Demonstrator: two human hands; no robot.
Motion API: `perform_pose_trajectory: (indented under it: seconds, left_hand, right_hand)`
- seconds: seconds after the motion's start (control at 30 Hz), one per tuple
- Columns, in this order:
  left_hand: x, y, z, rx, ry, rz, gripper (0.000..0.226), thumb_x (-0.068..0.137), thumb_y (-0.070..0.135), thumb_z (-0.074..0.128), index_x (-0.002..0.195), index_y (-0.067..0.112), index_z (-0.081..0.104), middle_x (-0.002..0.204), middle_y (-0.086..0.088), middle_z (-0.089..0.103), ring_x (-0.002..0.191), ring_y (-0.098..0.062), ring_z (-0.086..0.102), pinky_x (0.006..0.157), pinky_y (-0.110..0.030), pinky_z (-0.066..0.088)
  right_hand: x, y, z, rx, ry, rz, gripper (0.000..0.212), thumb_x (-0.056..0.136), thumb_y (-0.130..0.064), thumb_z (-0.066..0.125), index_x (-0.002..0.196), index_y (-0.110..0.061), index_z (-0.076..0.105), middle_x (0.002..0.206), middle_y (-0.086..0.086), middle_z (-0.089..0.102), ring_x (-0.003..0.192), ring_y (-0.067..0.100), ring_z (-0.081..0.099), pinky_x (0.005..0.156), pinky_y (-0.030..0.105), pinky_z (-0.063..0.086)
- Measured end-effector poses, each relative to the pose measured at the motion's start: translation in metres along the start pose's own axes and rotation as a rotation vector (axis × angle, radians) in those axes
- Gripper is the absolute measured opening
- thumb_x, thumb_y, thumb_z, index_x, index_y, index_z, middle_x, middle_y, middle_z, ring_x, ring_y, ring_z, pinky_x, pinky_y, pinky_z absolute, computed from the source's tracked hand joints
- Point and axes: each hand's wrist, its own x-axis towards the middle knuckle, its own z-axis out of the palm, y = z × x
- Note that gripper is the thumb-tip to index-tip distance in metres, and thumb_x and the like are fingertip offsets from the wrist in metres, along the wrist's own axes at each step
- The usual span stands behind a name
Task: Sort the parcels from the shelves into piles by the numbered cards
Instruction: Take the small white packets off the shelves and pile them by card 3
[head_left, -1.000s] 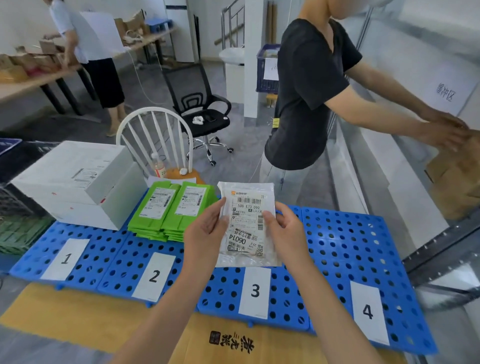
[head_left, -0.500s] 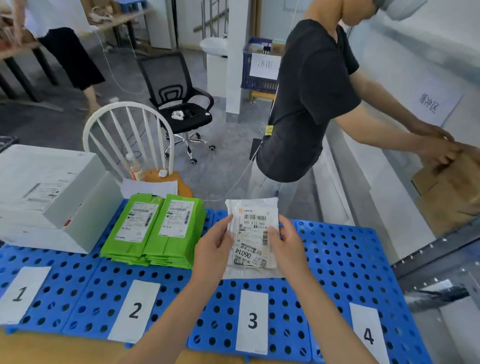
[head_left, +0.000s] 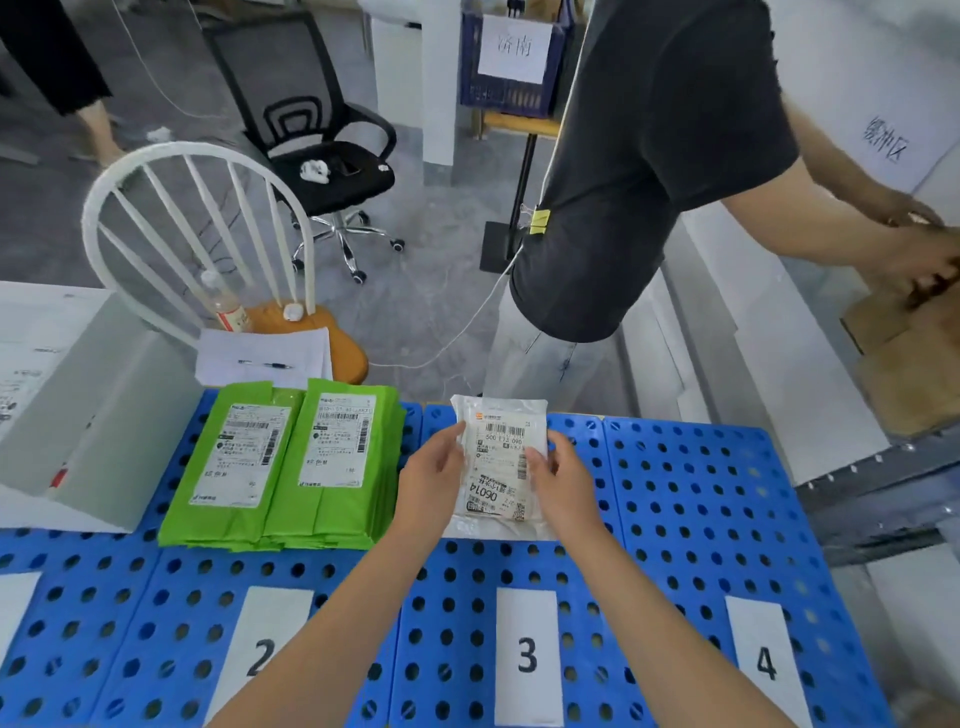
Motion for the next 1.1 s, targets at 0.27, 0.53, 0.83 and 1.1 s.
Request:
perform_pose_trajectory:
  seconds: [0.27, 0.53, 0.83, 1.1]
  left_hand:
    - [0.016, -0.027, 0.018, 0.078, -0.039, -0.054, 0.037, 0.101, 0.024, 0.042, 0.135, 0.028, 0.053, 0.079, 0.019, 0.056, 0.07, 0.004, 0.05, 0.065, -0.01, 0.043]
    - [0.02, -0.032, 0.023, 0.139, -0.098, -0.063, 0.048, 0.099, 0.014, 0.048, 0.145, 0.021, 0.038, 0.102, -0.009, 0.065, 0.072, -0.007, 0.056, 0.056, -0.009, 0.043]
    - [0.022, -0.028, 0.022, 0.228, -0.102, -0.024, 0.062, 0.095, 0.012, 0.053, 0.15, 0.026, 0.027, 0.132, -0.024, 0.053, 0.117, -0.041, 0.053, 0.092, -0.045, 0.048]
    - [0.004, 0.019, 0.041, 0.402, -0.223, 0.309, 0.051, 0.1, 0.018, 0.046, 0.148, 0.022, 0.031, 0.148, 0.0, 0.042, 0.134, -0.017, 0.042, 0.105, -0.024, 0.036]
  right_hand:
    - [0.019, 0.023, 0.015, -0.228, 0.074, 0.024, 0.027, 0.1, -0.027, 0.046, 0.126, -0.019, 0.047, 0.114, -0.002, 0.059, 0.1, 0.014, 0.06, 0.085, 0.034, 0.052]
    - [0.034, 0.033, 0.018, -0.429, -0.005, 0.067, 0.039, 0.1, -0.033, 0.044, 0.134, -0.013, 0.045, 0.126, 0.002, 0.049, 0.114, 0.018, 0.052, 0.092, 0.034, 0.047]
    - [0.023, 0.029, 0.011, -0.456, -0.077, 0.123, 0.047, 0.102, -0.034, 0.039, 0.143, -0.012, 0.034, 0.141, 0.008, 0.046, 0.125, 0.023, 0.048, 0.102, 0.037, 0.043]
    - [-0.012, 0.015, -0.05, -0.462, 0.023, -0.028, 0.054, 0.103, -0.032, 0.038, 0.153, -0.015, 0.022, 0.157, 0.003, 0.028, 0.142, 0.02, 0.031, 0.113, 0.034, 0.03]
